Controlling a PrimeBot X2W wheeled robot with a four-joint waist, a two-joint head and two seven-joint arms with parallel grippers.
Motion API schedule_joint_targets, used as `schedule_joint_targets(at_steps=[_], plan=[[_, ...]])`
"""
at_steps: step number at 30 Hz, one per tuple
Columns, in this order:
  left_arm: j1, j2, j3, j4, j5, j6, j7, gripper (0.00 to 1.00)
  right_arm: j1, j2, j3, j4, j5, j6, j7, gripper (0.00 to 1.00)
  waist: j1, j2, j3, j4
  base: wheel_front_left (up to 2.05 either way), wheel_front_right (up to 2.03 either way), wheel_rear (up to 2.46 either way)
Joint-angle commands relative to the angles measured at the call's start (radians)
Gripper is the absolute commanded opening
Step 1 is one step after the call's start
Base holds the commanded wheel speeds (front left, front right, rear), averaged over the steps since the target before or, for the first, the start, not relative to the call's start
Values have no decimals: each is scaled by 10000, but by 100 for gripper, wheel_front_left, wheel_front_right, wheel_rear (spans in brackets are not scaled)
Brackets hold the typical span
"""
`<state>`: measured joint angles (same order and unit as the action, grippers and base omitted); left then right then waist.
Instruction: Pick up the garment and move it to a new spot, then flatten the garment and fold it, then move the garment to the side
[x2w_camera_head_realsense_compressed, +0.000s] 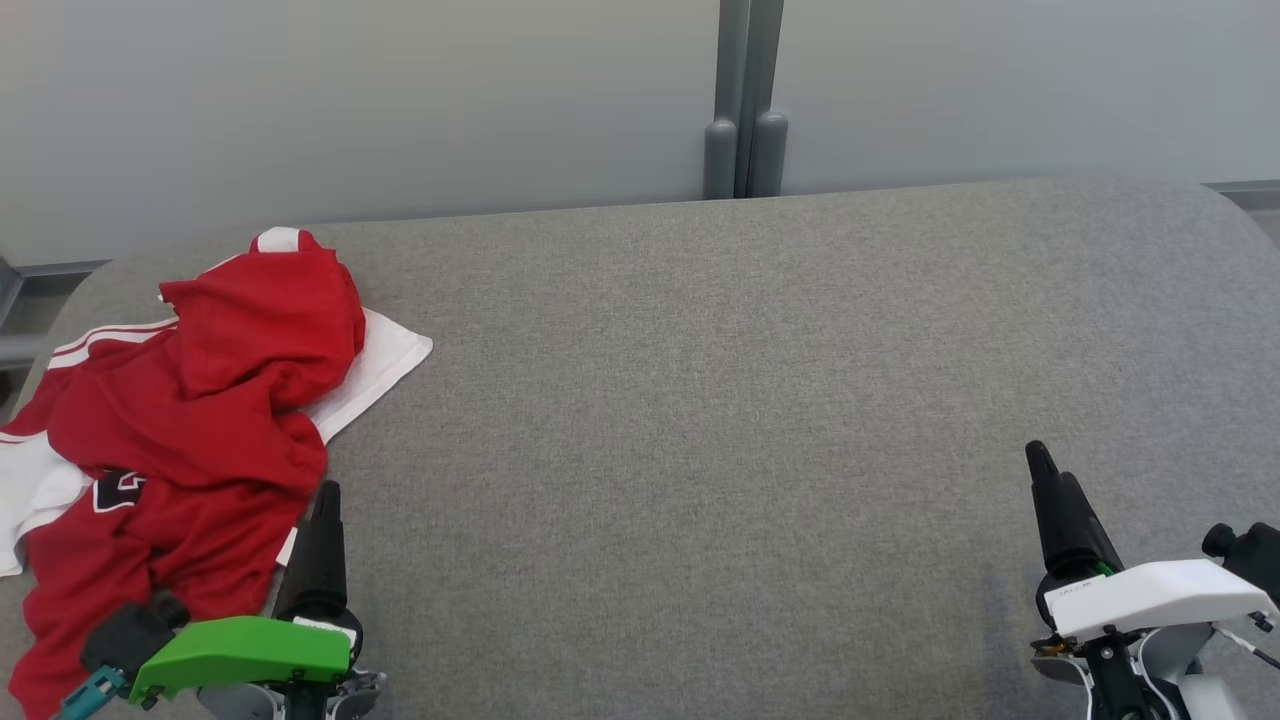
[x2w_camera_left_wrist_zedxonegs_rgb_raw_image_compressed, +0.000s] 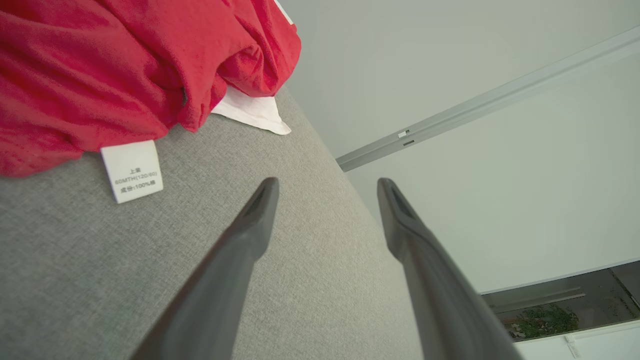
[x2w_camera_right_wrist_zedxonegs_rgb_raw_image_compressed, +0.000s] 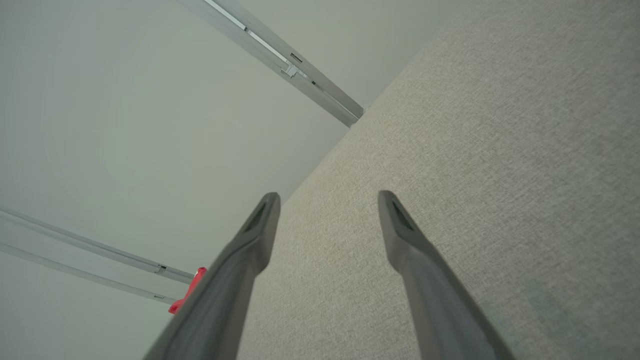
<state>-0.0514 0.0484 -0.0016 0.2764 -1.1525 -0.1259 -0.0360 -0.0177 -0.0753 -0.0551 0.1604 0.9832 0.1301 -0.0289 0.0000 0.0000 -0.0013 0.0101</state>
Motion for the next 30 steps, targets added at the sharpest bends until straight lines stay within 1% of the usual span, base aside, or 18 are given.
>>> schedule_joint_targets(at_steps=[1,2,4,12,19,30], plan=[[-250,126,-16,-147,299,-25,-65,100,-27,-89,20,-165,-263,3,-90,100,0,0,-2,1,0,0,0],[-256,171,-65,-143,791,-27,-137,100,-11,-122,71,-141,-680,3,-162,100,0,0,-5,10,0,0,0],[-267,214,-118,-119,1274,-28,-211,100,-6,-164,140,-119,-1064,3,-240,100,0,0,-9,21,0,0,0],[-284,289,-304,-42,2763,-33,-484,100,-18,-342,362,-117,-2453,4,-511,100,0,0,-20,85,0,0,0],[-287,346,-434,2,3712,-38,-701,100,50,-435,430,-144,-3470,5,-743,100,0,0,-46,191,0,0,0],[-251,443,-584,80,4847,-44,-993,100,214,-501,524,-122,-4710,5,-1029,100,0,0,-64,293,0,0,0]])
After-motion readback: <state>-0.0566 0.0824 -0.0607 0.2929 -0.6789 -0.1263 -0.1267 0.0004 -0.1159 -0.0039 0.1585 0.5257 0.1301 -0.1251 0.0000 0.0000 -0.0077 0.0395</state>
